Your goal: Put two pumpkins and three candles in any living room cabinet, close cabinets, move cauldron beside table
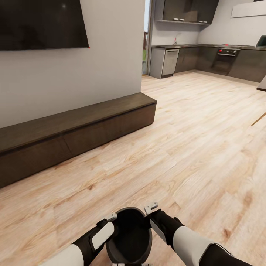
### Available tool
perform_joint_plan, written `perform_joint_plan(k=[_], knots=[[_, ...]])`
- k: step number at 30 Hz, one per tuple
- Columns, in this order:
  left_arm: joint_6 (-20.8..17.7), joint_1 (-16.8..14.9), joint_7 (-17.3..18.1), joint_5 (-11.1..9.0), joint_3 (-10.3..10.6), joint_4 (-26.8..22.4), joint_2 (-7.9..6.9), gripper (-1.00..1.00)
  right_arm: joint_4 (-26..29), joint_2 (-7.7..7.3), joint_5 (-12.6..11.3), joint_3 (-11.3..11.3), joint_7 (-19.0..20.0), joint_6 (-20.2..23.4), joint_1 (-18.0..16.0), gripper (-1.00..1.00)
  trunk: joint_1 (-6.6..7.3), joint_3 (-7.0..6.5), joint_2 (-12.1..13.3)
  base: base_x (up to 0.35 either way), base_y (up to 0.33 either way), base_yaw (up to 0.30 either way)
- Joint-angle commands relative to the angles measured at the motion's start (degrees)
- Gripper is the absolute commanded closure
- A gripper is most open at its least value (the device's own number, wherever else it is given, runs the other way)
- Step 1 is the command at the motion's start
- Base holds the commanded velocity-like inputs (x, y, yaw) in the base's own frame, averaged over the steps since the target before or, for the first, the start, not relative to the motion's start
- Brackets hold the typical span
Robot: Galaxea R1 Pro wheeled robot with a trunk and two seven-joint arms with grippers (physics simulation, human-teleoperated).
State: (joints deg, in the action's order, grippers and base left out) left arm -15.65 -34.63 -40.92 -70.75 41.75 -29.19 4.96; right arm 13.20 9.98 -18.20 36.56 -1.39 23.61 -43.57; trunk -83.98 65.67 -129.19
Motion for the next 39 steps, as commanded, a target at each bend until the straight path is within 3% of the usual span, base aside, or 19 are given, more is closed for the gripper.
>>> perform_joint_plan(k=[1, 29, 39], knots=[[-0.1, 0.0, 0.0, 0.0, 0.0, 0.0, -0.02, -1.00, 0.0, 0.02, 0.0, 0.0, 0.0, 0.0, 0.0, -1.00, -0.22, 0.18, -0.4, 0.000, 0.000, 0.000], [-0.1, 0.0, 0.0, 0.0, -0.1, 0.0, 0.05, -1.00, 0.0, -0.22, 0.0, 0.0, -0.3, -0.1, 0.0, -1.00, -6.37, 5.21, -11.6, 0.000, 0.000, 0.000], [0.0, 0.0, 0.0, 0.0, -0.5, 0.1, -0.42, -1.00, 0.0, -0.29, 0.0, -0.1, -0.3, -0.1, 0.0, -1.00, -6.37, 5.21, -11.6, 0.000, 0.000, 0.000]])
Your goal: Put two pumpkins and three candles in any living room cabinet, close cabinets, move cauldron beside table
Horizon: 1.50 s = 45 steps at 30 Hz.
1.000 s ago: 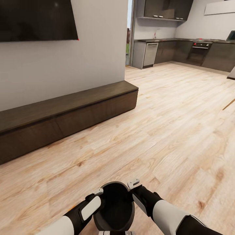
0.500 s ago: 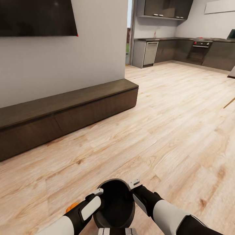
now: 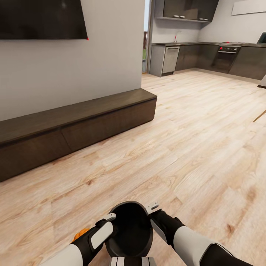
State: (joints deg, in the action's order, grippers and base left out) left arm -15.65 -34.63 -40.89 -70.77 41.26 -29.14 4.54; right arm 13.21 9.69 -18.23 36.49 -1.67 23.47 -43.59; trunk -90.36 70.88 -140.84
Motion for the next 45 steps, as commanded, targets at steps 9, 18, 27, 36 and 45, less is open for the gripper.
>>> perform_joint_plan(k=[9, 18, 27, 36, 45], knots=[[0.0, 0.0, 0.0, -0.2, -0.1, 0.1, -0.06, 1.00, 0.0, 0.05, -0.1, 0.0, 0.0, 0.0, 0.0, 1.00, 0.00, 0.00, 0.0, 0.000, 0.000, 0.000], [0.0, 0.0, 0.0, -0.2, -0.1, 0.0, -0.06, 1.00, 0.0, 0.00, -0.1, 0.0, 0.0, 0.0, 0.0, 1.00, 0.00, 0.00, 0.0, 0.000, 0.000, 0.000], [0.0, 0.0, -0.1, -0.2, 0.0, 0.0, -0.06, 1.00, 0.0, -0.10, -0.1, -0.1, 0.0, 0.0, 0.0, 1.00, 0.00, 0.00, 0.0, 0.000, 0.000, 0.000], [-0.1, -0.2, 0.0, -0.1, 0.0, -0.2, 0.18, 1.00, -0.1, -0.19, -0.1, -0.3, -0.1, -0.9, 0.0, 1.00, 0.00, 0.00, 0.0, 0.000, 0.000, 0.000], [-0.2, -1.6, 0.0, -0.1, -0.1, -0.1, 0.37, 1.00, 0.0, -0.28, -0.1, -0.3, -0.2, -2.2, 0.0, 1.00, 0.00, 0.00, 0.0, 0.000, 0.000, 0.000]])
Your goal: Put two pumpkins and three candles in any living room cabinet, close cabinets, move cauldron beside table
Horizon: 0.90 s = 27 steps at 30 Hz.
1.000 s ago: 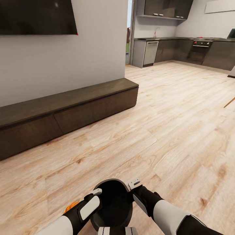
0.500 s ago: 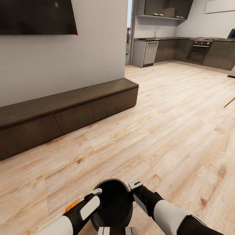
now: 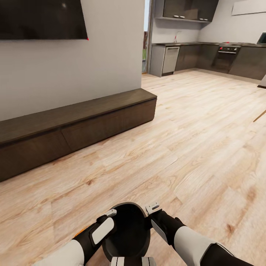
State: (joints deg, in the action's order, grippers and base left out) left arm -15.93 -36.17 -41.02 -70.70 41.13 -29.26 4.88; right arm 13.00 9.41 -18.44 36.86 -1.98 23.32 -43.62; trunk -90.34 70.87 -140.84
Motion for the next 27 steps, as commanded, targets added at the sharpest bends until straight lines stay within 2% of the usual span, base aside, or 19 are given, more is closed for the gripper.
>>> perform_joint_plan(k=[1, 27], knots=[[0.1, -0.1, 0.1, -0.1, 0.0, 0.0, 0.03, 1.00, 0.2, 0.00, 0.1, -0.6, 0.1, -2.0, 0.0, 1.00, -0.01, 0.00, 0.0, 0.000, 0.000, 0.000], [0.1, -0.9, 0.1, 0.0, 0.1, -0.1, -0.05, 1.00, 0.8, -0.07, 0.2, -0.7, 0.0, -2.1, 0.0, 1.00, -0.01, -0.13, 0.0, 0.000, 0.000, -0.012]])
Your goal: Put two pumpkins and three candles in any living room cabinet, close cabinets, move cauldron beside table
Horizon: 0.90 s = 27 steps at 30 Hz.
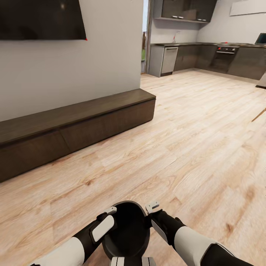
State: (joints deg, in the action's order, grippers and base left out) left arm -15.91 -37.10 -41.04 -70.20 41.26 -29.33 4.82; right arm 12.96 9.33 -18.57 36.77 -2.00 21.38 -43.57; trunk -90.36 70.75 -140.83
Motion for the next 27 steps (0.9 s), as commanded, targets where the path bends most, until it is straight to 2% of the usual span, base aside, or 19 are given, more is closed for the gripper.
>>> perform_joint_plan(k=[1, 20, 27], knots=[[0.1, 0.0, 0.1, -0.5, 0.0, 0.0, 0.03, 1.00, 0.8, 0.04, 0.3, -0.6, 0.1, -0.1, 0.0, 1.00, 0.00, -0.06, 0.0, 0.000, 0.000, -0.157], [0.0, 0.0, 0.1, -0.4, 0.0, 0.1, 0.10, 1.00, 0.8, 0.08, 0.3, -0.6, 0.1, -0.1, 0.0, 1.00, 0.00, -1.29, 0.0, 0.000, 0.000, -0.176], [0.0, 0.0, 0.1, -0.4, 0.0, 0.1, 0.18, 1.00, 0.8, 0.08, 0.3, -0.6, 0.1, 0.0, 0.0, 1.00, 0.00, -1.35, 0.0, 0.000, 0.000, -0.028]])
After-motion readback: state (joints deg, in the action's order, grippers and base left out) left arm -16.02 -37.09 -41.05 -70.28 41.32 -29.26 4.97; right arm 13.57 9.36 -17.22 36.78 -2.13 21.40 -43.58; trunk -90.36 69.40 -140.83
